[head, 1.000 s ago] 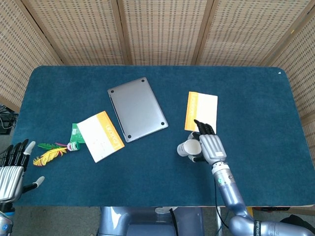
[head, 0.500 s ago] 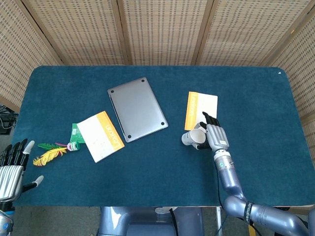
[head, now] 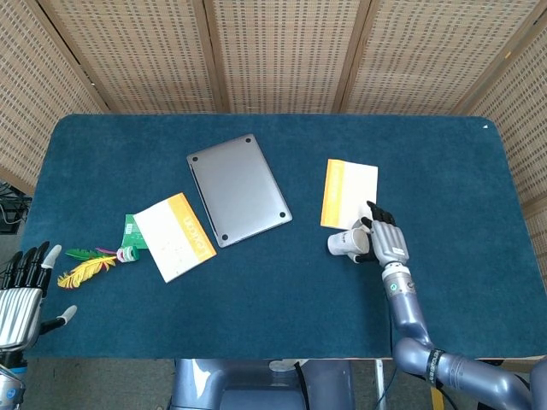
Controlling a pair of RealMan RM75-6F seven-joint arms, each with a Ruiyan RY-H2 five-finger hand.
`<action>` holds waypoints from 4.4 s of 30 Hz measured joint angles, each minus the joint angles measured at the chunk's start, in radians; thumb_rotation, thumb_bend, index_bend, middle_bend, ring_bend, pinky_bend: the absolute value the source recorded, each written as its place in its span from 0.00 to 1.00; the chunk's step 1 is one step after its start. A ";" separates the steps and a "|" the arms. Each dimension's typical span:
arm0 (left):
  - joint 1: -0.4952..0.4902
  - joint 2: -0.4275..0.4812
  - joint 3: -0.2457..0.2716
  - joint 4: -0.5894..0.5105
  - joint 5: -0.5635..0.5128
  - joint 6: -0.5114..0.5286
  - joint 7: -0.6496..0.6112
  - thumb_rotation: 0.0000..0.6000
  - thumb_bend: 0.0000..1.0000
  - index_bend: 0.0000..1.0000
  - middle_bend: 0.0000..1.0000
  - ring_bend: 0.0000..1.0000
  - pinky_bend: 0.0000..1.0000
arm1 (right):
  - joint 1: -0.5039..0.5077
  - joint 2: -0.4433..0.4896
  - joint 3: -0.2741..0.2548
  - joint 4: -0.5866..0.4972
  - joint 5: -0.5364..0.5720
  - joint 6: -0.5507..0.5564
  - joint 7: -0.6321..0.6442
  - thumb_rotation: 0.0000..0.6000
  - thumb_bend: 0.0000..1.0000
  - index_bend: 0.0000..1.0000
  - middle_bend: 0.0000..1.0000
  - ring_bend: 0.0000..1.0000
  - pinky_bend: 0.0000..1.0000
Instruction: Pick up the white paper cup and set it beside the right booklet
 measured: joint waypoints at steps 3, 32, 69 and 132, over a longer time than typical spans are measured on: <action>0.000 -0.001 0.000 0.000 0.000 0.000 0.000 1.00 0.15 0.00 0.00 0.00 0.00 | -0.005 0.003 -0.013 0.019 0.006 0.008 -0.020 1.00 0.33 0.38 0.00 0.00 0.00; -0.006 0.007 0.010 -0.002 0.011 -0.014 -0.029 1.00 0.15 0.00 0.00 0.00 0.00 | 0.032 -0.074 -0.068 -0.100 0.028 0.190 -0.390 1.00 0.32 0.28 0.00 0.00 0.00; -0.011 0.008 0.022 -0.006 0.022 -0.028 -0.034 1.00 0.15 0.00 0.00 0.00 0.00 | 0.101 -0.244 -0.039 0.102 0.072 0.264 -0.614 1.00 0.41 0.44 0.00 0.00 0.00; 0.000 -0.015 0.021 -0.021 0.020 -0.013 0.028 1.00 0.15 0.00 0.00 0.00 0.00 | -0.126 -0.094 0.066 -0.026 -0.014 0.069 0.281 1.00 0.38 0.35 0.00 0.00 0.00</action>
